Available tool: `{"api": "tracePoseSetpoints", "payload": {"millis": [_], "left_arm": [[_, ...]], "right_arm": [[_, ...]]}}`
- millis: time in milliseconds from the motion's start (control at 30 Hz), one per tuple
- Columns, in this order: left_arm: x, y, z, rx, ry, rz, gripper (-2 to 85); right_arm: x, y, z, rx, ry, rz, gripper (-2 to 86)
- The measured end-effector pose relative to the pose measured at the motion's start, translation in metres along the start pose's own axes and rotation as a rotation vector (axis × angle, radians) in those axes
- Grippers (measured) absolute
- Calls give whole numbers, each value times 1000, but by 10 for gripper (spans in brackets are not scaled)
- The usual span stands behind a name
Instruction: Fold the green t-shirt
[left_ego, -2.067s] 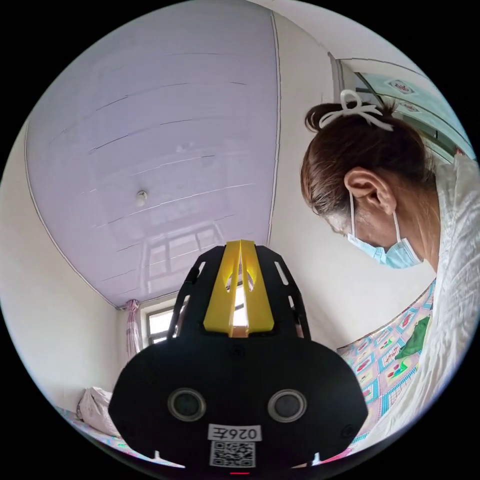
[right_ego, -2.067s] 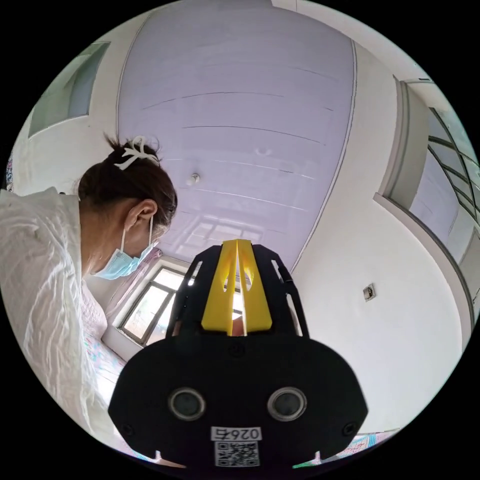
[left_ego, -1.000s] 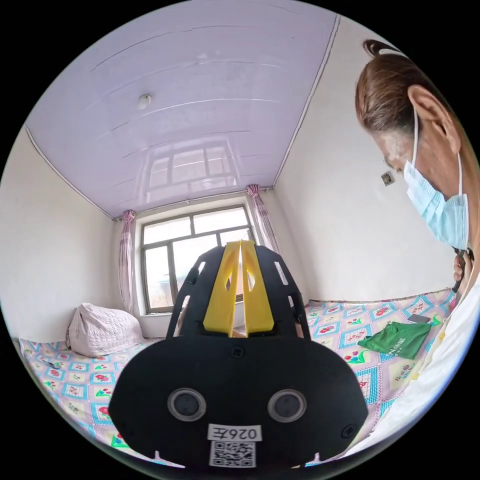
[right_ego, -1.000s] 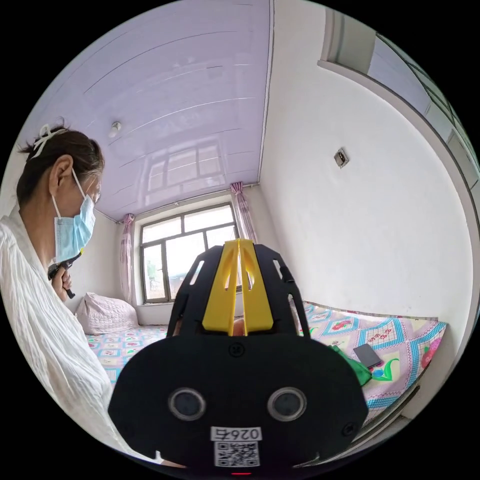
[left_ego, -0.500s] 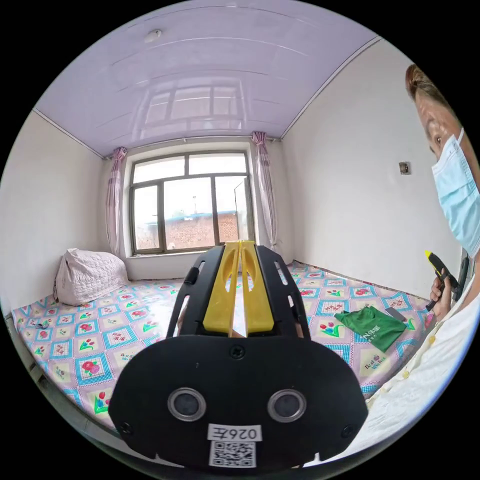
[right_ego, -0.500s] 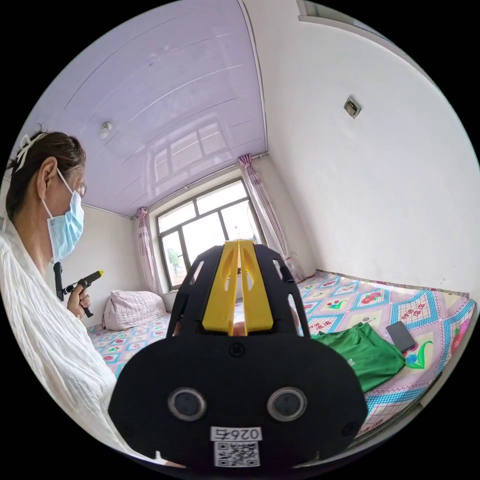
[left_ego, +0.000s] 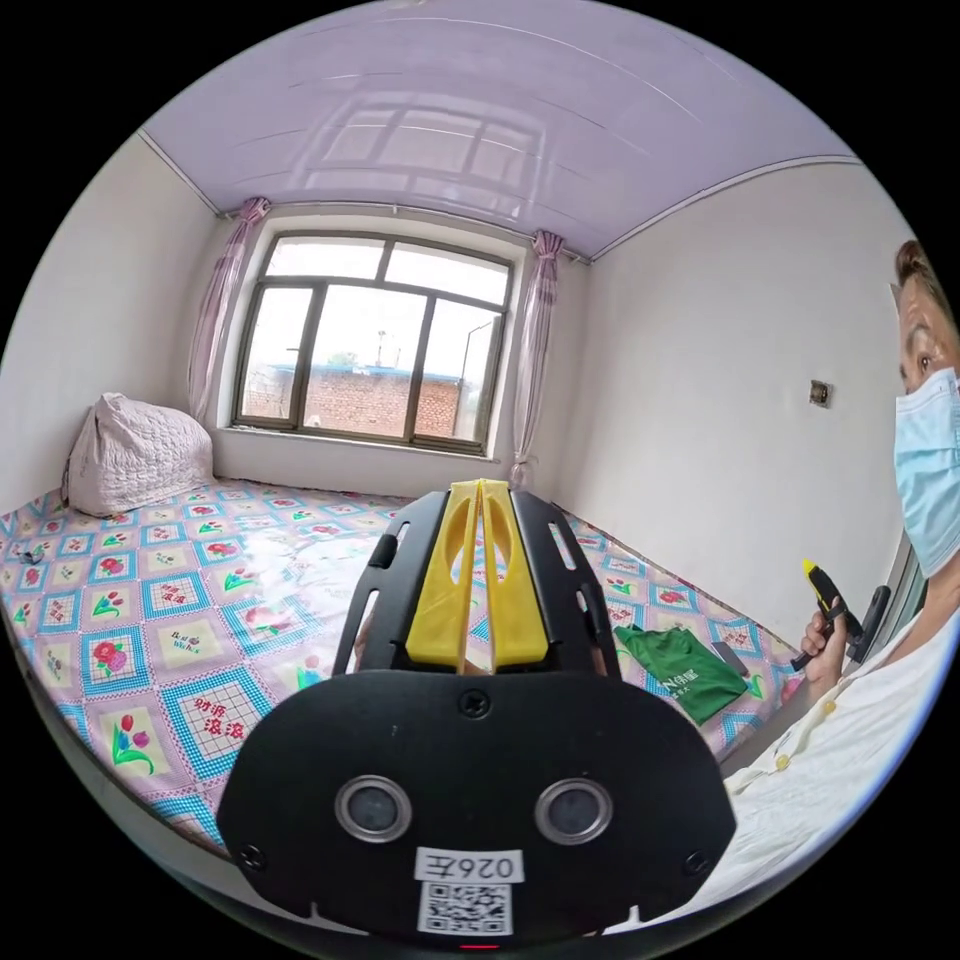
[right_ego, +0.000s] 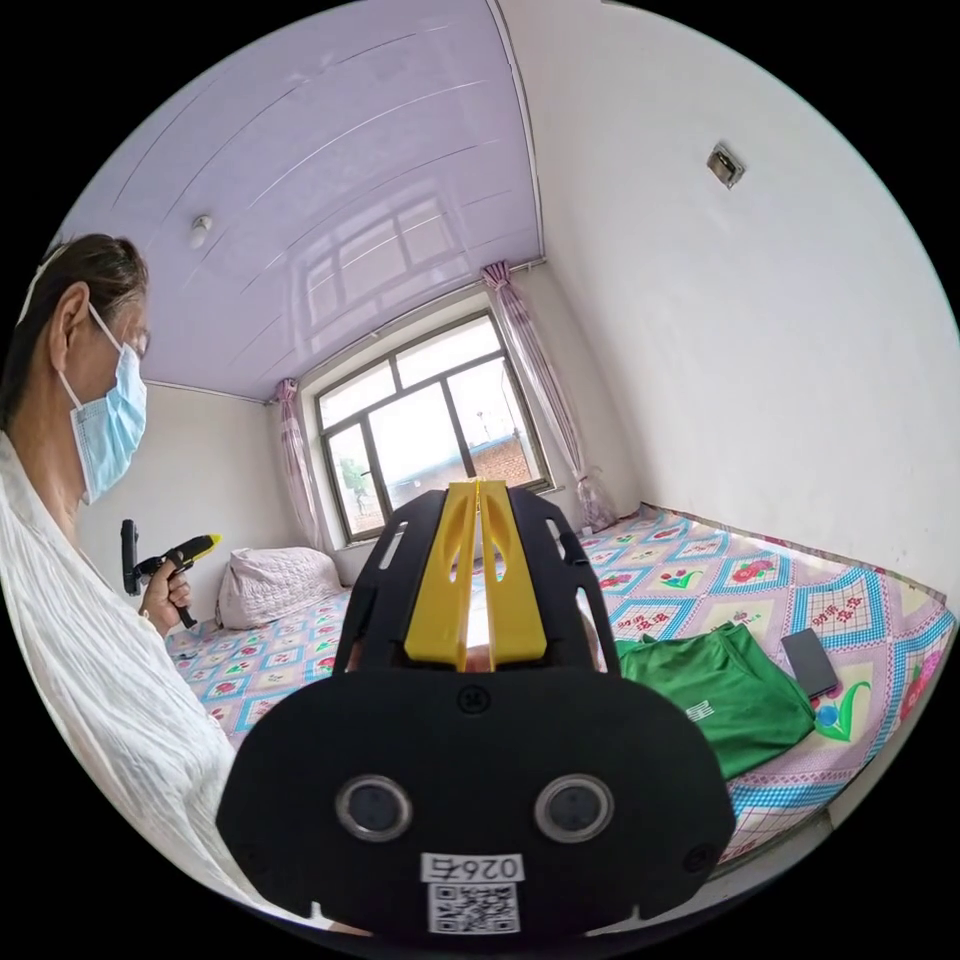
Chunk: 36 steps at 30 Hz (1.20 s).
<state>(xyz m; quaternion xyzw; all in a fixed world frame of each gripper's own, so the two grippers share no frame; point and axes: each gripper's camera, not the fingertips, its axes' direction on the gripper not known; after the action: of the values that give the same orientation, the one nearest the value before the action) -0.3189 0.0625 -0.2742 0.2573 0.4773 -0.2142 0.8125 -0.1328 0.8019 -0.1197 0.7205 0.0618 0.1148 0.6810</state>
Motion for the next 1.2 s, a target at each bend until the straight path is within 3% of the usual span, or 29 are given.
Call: {"api": "tracePoseSetpoints", "payload": {"millis": [700, 1200], "left_arm": [[-21, -21, -13, -52, -45, -37, -10], [-31, -28, 23, -112, -10, -60, -10]], "right_arm": [[-9, -5, -1, -49, -31, 51, -10], [-7, -16, 15, -91, 7, 78, -10]]}}
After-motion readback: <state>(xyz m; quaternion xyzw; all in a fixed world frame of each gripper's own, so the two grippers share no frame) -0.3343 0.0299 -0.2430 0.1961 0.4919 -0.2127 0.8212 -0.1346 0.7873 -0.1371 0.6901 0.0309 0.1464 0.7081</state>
